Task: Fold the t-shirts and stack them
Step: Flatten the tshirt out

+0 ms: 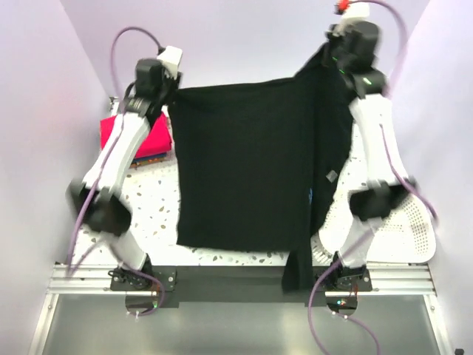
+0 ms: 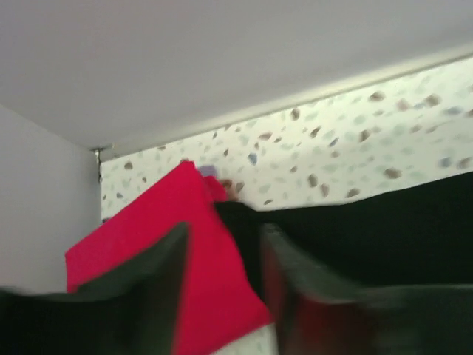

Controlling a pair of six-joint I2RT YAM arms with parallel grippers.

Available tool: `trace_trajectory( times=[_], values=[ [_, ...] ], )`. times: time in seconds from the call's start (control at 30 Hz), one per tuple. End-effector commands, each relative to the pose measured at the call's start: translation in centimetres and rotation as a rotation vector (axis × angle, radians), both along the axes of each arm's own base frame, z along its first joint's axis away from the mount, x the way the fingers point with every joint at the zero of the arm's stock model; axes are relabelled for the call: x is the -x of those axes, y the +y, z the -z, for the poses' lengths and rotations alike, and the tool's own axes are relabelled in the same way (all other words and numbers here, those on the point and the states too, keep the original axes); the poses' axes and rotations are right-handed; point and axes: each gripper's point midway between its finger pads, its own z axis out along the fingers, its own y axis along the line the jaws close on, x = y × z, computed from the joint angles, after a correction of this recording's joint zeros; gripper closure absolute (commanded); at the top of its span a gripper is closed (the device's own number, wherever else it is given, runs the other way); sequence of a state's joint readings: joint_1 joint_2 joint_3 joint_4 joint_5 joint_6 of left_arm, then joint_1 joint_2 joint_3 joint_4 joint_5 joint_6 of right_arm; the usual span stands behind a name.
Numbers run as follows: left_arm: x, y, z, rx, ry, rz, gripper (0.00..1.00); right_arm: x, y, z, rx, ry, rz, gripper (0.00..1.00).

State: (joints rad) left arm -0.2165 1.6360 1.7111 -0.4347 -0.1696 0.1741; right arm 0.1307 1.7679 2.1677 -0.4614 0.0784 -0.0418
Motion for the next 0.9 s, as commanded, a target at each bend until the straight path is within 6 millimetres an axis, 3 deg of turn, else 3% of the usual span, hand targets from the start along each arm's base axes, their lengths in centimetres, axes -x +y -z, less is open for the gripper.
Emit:
trace_trajectory(
  times=[0.0, 0.03, 0.07, 0.1, 0.13, 0.17, 0.2, 0.23, 0.27, 0.3, 0.33, 0.37, 0.43, 0.47, 0.5, 0.53, 0.6, 0.63, 0.67, 0.77, 0.87],
  values=[
    [-7.6, 4.4, -0.9, 0.104, -0.082, -0.203, 0.34, -7.6, -0.9, 3.0, 0.017, 0.005, 0.091, 0.86],
    [-8.5, 4.8, 0.4, 0.1, -0.032, -0.229, 0.03, -8.7, -0.7, 5.6, 0.023, 0.081, 0.088, 0.7],
    [-10.3, 5.3, 3.1, 0.079, 0.017, -0.281, 0.0, -9.8, -0.7, 4.7, 0.012, 0.04, 0.093, 0.52],
    [-10.9, 5.1, -0.6, 0.114, -0.058, -0.287, 0.0, -9.7, -0.3, 4.7, 0.01, 0.046, 0.078, 0.23],
    [-11.0, 4.7, -0.9, 0.116, -0.062, -0.279, 0.0, -9.8, 0.1, 6.6, 0.014, 0.097, 0.068, 0.11],
    [-10.4, 4.6, -2.8, 0.125, -0.102, -0.279, 0.0, -9.7, 0.4, 7.7, 0.012, 0.12, 0.06, 0.05],
    [-9.8, 4.4, -1.4, 0.115, -0.074, -0.282, 0.0, -6.7, 0.3, 3.2, -0.008, 0.04, 0.051, 0.01],
    [-9.5, 3.7, -2.4, 0.127, -0.122, -0.275, 0.0, -6.2, 0.6, 1.7, -0.029, -0.034, 0.031, 0.01],
    [-7.2, 3.7, -1.6, 0.119, -0.102, -0.269, 0.0, -5.5, 0.7, 6.4, -0.023, 0.064, 0.024, 0.01],
    [-6.2, 3.0, -1.5, 0.166, -0.109, -0.264, 0.0, -3.0, 0.5, 3.9, -0.068, 0.017, 0.026, 0.01],
    [-5.3, 1.7, -1.5, 0.202, -0.123, -0.22, 0.0, -2.0, 0.7, 6.3, -0.072, 0.081, 0.015, 0.01],
    [-3.0, 1.2, 0.0, 0.224, -0.084, -0.197, 0.0, -1.2, 0.7, 6.9, -0.081, 0.101, 0.014, 0.01],
    [-1.0, -1.7, 1.6, 0.331, -0.038, -0.11, 0.0, 1.1, 1.0, 8.8, -0.102, 0.171, -0.002, 0.02],
    [0.6, -2.7, 1.4, 0.364, -0.036, -0.076, 0.0, 1.7, 1.1, 9.6, -0.105, 0.198, -0.007, 0.02],
    [2.0, -3.7, 4.9, 0.38, 0.04, -0.066, 0.0, 2.4, 1.2, 10.3, -0.112, 0.222, -0.01, 0.02],
    [3.1, -5.9, 5.7, 0.389, 0.061, -0.028, 0.0, 3.6, 1.5, 12.2, -0.109, 0.27, -0.017, 0.02],
    [5.4, -7.6, 8.7, 0.415, 0.133, -0.01, 0.0, 4.7, 1.9, 13.9, -0.131, 0.315, -0.025, 0.02],
    [6.4, -9.8, 9.5, 0.434, 0.166, 0.046, 0.0, 5.4, 2.2, 15.9, -0.135, 0.359, -0.033, 0.02],
    [7.5, -10.3, 11.7, 0.438, 0.216, 0.052, 0.0, 5.9, 2.7, 17.0, -0.144, 0.387, -0.049, 0.02],
    [9.3, -12.1, 15.1, 0.473, 0.298, 0.069, 0.0, 7.2, 3.6, 21.1, -0.151, 0.482, -0.059, 0.02],
    [10.3, -12.3, 17.4, 0.499, 0.343, 0.061, 0.0, 8.7, 5.0, 24.7, -0.157, 0.573, -0.094, 0.02]
  ],
)
